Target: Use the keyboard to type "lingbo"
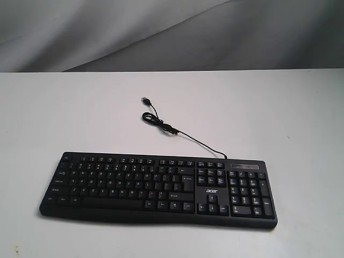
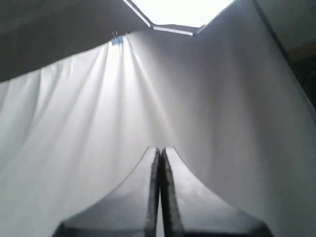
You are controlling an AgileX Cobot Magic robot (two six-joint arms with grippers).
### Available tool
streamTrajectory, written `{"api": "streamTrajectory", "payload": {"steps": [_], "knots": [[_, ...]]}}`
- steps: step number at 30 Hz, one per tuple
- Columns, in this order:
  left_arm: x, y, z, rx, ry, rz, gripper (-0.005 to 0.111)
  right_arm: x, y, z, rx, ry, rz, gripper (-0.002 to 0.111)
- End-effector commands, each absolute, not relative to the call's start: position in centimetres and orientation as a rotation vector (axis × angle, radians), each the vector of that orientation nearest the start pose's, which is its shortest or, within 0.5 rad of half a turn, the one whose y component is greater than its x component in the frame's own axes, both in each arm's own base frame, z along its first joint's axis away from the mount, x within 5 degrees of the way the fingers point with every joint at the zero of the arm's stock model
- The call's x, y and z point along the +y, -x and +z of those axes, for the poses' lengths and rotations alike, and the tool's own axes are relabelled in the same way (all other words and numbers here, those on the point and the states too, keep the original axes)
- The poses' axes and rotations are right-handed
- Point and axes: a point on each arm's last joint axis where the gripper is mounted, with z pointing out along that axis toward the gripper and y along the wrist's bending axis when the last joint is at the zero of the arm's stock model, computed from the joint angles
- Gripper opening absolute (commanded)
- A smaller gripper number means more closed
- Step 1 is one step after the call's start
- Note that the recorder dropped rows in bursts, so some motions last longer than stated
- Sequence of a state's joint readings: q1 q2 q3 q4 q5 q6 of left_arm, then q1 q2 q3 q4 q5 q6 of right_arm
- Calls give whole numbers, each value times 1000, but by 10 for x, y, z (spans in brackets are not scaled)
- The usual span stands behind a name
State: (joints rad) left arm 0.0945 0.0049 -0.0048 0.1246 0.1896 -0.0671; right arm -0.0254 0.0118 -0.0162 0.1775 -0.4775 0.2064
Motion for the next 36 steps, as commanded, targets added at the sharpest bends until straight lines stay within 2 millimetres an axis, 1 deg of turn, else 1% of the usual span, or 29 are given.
{"api": "streamTrajectory", "payload": {"steps": [1,2,3,4,5,6,7,9,10,11,13,15,16,17,18,19,20,21,22,23,24,26,28,29,30,33,34,36], "knots": [[7,-56,197,1667,47,127,1,-2,-71,301,1170,-195,250,0],[7,-56,197,1667,47,127,1,1,-88,311,1285,-182,252,0],[7,-56,197,1667,47,127,1,4,-115,322,1407,-148,249,0],[7,-56,197,1667,47,127,1,7,-134,326,1471,-105,251,0],[7,-56,197,1667,47,127,1,12,-151,328,1522,-63,256,0],[7,-56,197,1667,47,127,1,17,-176,329,1604,-2,242,0],[7,-56,197,1667,47,127,1,22,-194,328,1665,47,225,0],[7,-56,197,1667,47,127,1,34,-236,317,1829,110,150,0],[7,-56,197,1667,47,127,1,47,-271,309,1952,166,29,0],[7,-56,197,1667,47,127,1,56,-287,302,2016,208,-47,0],[7,-56,197,1667,47,127,1,77,-314,286,2123,337,-201,0],[7,-56,197,1667,47,127,1,96,-332,274,2227,429,-285,0],[7,-56,197,1667,47,127,1,108,-341,267,2279,491,-283,0],[7,-56,197,1667,47,127,1,130,-354,255,2351,653,-204,0],[7,-56,197,1667,47,127,1,141,-358,250,2373,752,-123,0],[7,-56,197,1667,47,127,1,163,-362,245,2359,942,109,0],[7,-56,197,1667,47,127,1,173,-361,242,2330,1027,228,0],[7,-56,197,1667,47,127,1,189,-357,238,2253,1132,436,0],[7,-56,197,1667,47,127,1,196,-355,236,2210,1170,540,0],[7,-56,197,1667,47,127,1,209,-348,229,2132,1235,661,0],[7,-56,197,1667,47,127,1,220,-340,219,2107,1284,669,0],[7,-56,197,1667,47,127,1,231,-331,207,2094,1333,641,0],[7,-56,197,1667,47,127,1,246,-317,193,2074,1411,624,0],[7,-56,197,1667,47,127,1,258,-308,185,2057,1453,610,0],[7,-56,197,1667,47,127,1,264,-304,182,2050,1466,604,0],[7,-56,197,1667,47,127,1,269,-304,171,2078,1445,615,0],[7,-56,197,1667,47,127,1,270,-304,169,2085,1435,621,0],[7,-56,197,1667,47,127,1,269,-305,160,2108,1446,627,0]]}}
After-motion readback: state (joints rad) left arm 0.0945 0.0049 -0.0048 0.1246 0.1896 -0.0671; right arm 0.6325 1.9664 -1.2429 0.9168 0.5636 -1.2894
